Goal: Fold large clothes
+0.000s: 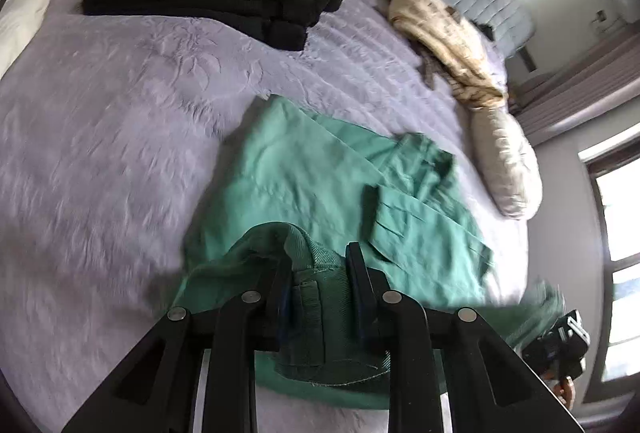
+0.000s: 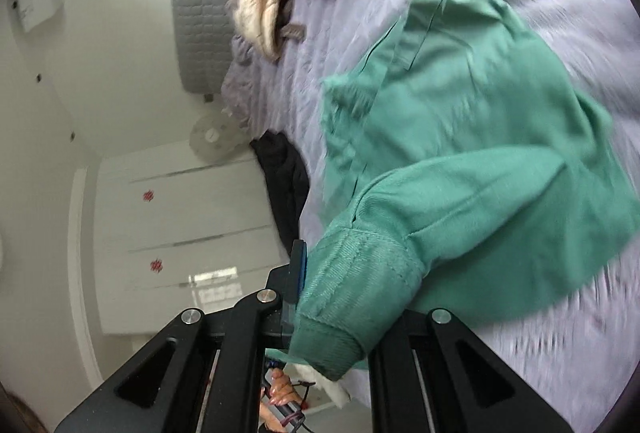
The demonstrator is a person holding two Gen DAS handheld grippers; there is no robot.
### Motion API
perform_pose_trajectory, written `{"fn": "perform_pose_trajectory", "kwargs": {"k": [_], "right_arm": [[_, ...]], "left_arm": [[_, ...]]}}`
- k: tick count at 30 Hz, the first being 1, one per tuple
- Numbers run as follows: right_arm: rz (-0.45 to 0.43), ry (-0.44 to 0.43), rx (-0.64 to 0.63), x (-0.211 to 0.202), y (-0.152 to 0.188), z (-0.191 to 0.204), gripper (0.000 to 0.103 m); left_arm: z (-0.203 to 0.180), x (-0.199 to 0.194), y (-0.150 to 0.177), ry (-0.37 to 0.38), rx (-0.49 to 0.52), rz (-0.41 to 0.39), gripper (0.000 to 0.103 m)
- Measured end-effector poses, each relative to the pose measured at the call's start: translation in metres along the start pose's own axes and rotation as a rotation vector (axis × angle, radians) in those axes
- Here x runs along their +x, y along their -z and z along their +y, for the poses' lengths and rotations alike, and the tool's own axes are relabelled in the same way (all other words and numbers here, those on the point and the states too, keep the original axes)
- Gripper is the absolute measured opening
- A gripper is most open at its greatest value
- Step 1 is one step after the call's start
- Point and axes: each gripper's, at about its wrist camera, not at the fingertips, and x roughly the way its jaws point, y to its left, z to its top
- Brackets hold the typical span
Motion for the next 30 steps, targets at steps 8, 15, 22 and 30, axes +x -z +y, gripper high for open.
{"fn": "perform_pose_trajectory", "kwargs": {"k": [8,15,22,30], "right_arm": [[-0.091,0.153,0.091,0.042,-0.055,-0.018,0.019],[-0.124,0.274,-0.062,0.034,-0.069,0.009,0.076],[-0.101,0.680,-0.351,0.048,-0.089,0.020,0.076],[0.003,0.858,-0.474,0.095,-0.097,-0.006,0.034]], "left_arm": [[0.006,0.068,-0.044,-0.147,0.056,0.129,0.066],[0.006,0.047,-0.062,-0.218,0.156,0.040,0.080],[-0.001,0.104,-0.064,-0.289,0.280,0.107,0.080],[-0.013,0.153,-0.056,-0.347,0.338,0.114,0.034]]}}
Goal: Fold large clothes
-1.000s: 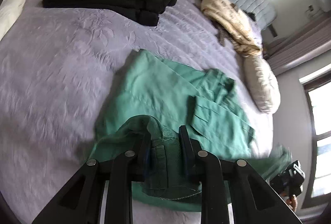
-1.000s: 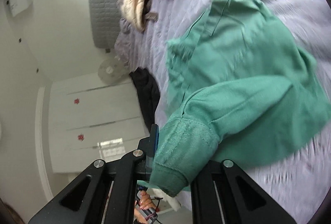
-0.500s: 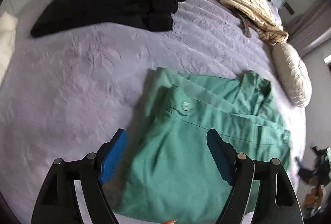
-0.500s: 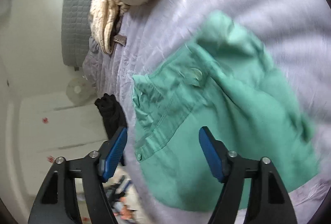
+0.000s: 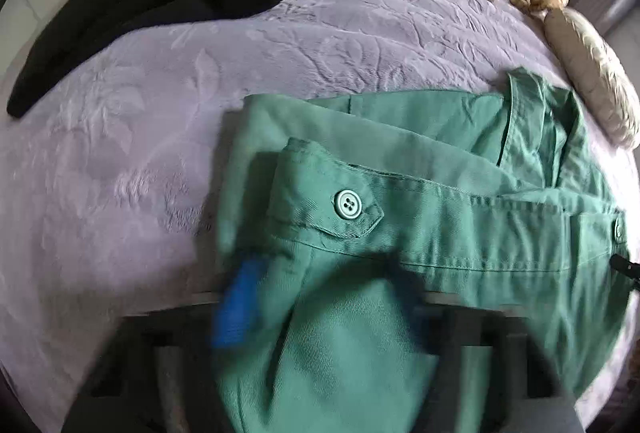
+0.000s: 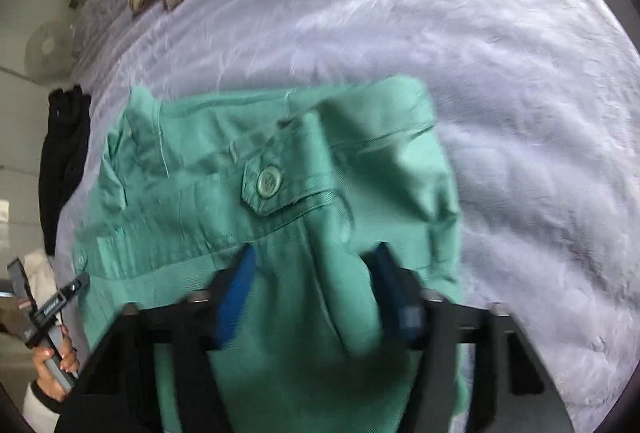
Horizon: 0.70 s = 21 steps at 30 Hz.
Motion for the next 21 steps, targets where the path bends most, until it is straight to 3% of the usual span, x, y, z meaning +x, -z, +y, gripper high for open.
{"fn": "perform_pose_trajectory", "kwargs": {"k": [1,2,5,11,14,19,21], "right_arm": [[0.010,0.013,-0.025,0.003,0.003,0.004,0.011],[0.011,0.031,-0.050,0.003,0.006,0.008,0.007],[-0.071,0.086,-0.146,-0.023,0.020,0.027,0.006],[-0.240,0.087,-0.262,-0.088,0.029,0.047,0.006],[-0.249,0.115,-0.264,-0.082,0.010,0.043,0.006],[-0.119,0.102,-0.110,-0.016,-0.017,0.009,0.006],[-0.086,0.075,-0.064,0.004,-0.019,-0.002,0.007]], "left_arm": [[-0.002,-0.001,0.001,-0.037,0.018,-0.003,0.016],[-0.002,-0.005,0.003,-0.042,0.026,-0.017,0.013],[0.003,-0.039,0.010,0.001,0.029,-0.089,0.010],[-0.004,-0.097,-0.003,0.053,0.074,-0.250,0.010],[-0.015,-0.078,-0.020,0.005,0.092,-0.261,0.010],[-0.018,-0.005,-0.027,-0.056,0.057,-0.126,0.012],[-0.019,0.008,-0.024,-0.108,0.078,-0.110,0.028]]}}
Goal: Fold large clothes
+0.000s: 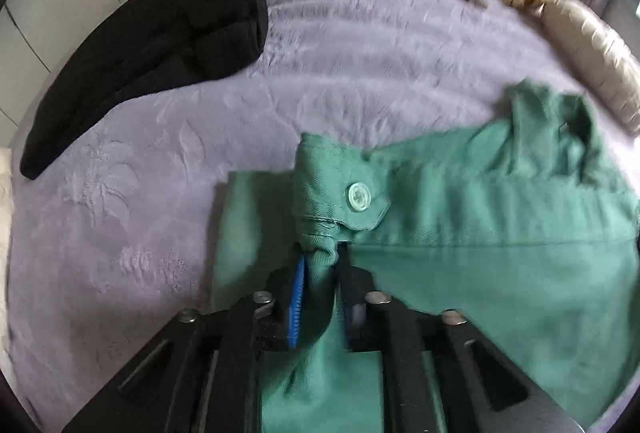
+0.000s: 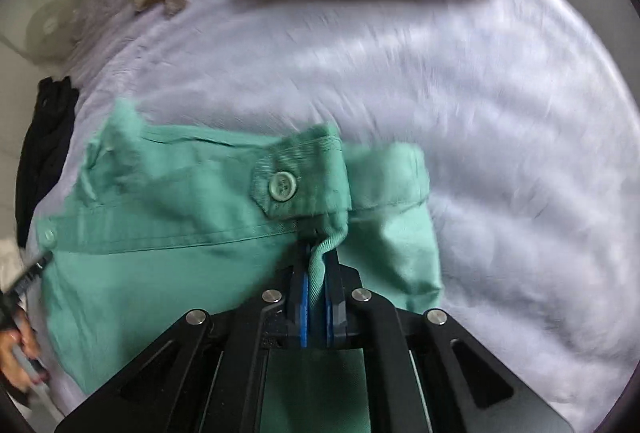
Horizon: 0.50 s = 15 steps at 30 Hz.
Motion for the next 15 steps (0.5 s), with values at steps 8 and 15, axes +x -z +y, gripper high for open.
{"fn": "perform_pose_trajectory", "kwargs": {"k": [8,15], "right_arm": [[-0.054,0.055,0.117,-0.042,0.012,-0.021,0.055],[-0.122,-0.067,-0.048,-0.094,0.069,0.033,0.017]], "left_arm": [[0.057,-0.049,0.006,-0.031,-0.100,-0.035,0.073],[0.037,-0.092,0.053,0.079,-0.026,-0.042,0.065]]}}
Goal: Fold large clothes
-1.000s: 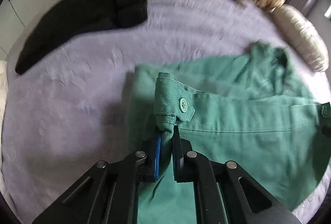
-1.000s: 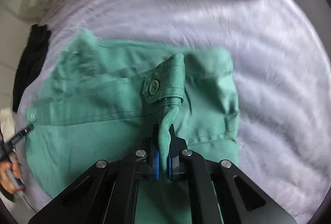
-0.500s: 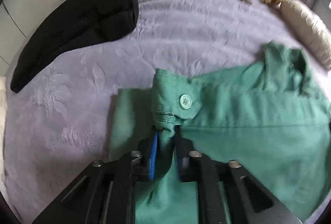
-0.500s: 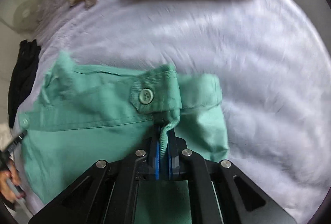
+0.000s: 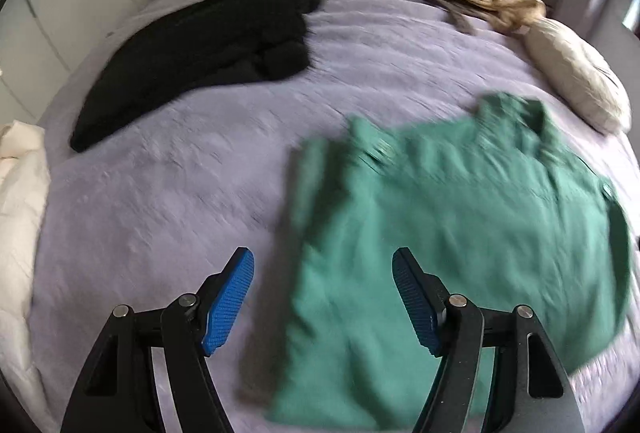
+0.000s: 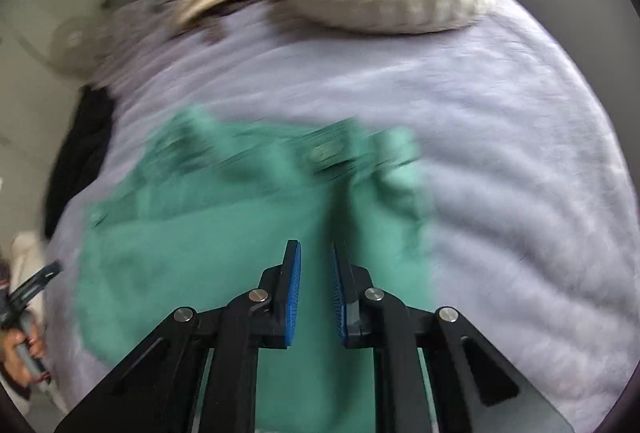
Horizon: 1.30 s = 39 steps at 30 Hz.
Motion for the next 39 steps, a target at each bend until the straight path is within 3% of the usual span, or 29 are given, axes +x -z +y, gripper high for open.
{"fn": "perform_pose_trajectory", "kwargs": {"k": [1,2,5,7,9,11,15,16,17,20,24,28,34,39], "right_arm": [[0.017,-0.046,-0.013,0.002,0.009,0.012,0.017],[0.042,-0.089,-0.025,0.004,0.020,0.024,0.017],[0.133,-0.161,-0.076,0.033,0.052,0.061,0.017],[0.198,-0.152,-0.109,0.057,0.072,0.075,0.017],[0.234,-0.124,-0.121,0.070,0.084,0.070,0.013],[0.220,-0.099,-0.114,0.068,0.086,0.052,0.012],[0.158,0.057,-0.063,0.039,0.083,-0.016,0.012],[0.149,0.119,-0.044,0.033,0.083,-0.038,0.010],[0.154,0.141,0.000,0.028,0.084,-0.060,0.000],[0.165,0.071,0.212,0.014,0.084,-0.108,0.000],[0.053,0.114,0.212,-0.017,0.073,-0.098,0.003],[-0.025,0.089,0.129,-0.019,0.050,-0.067,0.003],[0.038,0.077,0.182,0.039,0.023,-0.062,0.002],[0.058,0.063,0.265,0.048,0.022,-0.077,0.000]], "left_arm": [[-0.007,0.001,0.007,0.026,0.011,0.015,0.048],[-0.015,0.007,0.014,0.044,0.022,0.038,0.042],[-0.028,0.030,0.039,0.029,0.031,0.094,0.042],[-0.025,0.050,0.053,-0.020,0.032,0.134,0.042],[-0.013,0.053,0.063,0.000,0.014,0.131,0.042],[-0.003,0.049,0.068,0.017,0.014,0.128,0.042],[0.004,0.041,0.073,0.012,0.055,0.118,0.042],[0.004,0.040,0.074,0.012,0.058,0.118,0.042],[0.004,0.038,0.074,0.009,0.057,0.121,0.042],[0.003,0.025,0.069,-0.027,0.034,0.135,0.042],[-0.003,0.000,0.044,-0.052,0.037,0.031,0.043],[-0.007,0.019,0.008,-0.072,0.029,0.003,0.043],[0.012,0.070,0.012,-0.176,0.000,0.096,0.043],[0.034,0.048,0.015,-0.155,-0.029,0.090,0.043]]}}
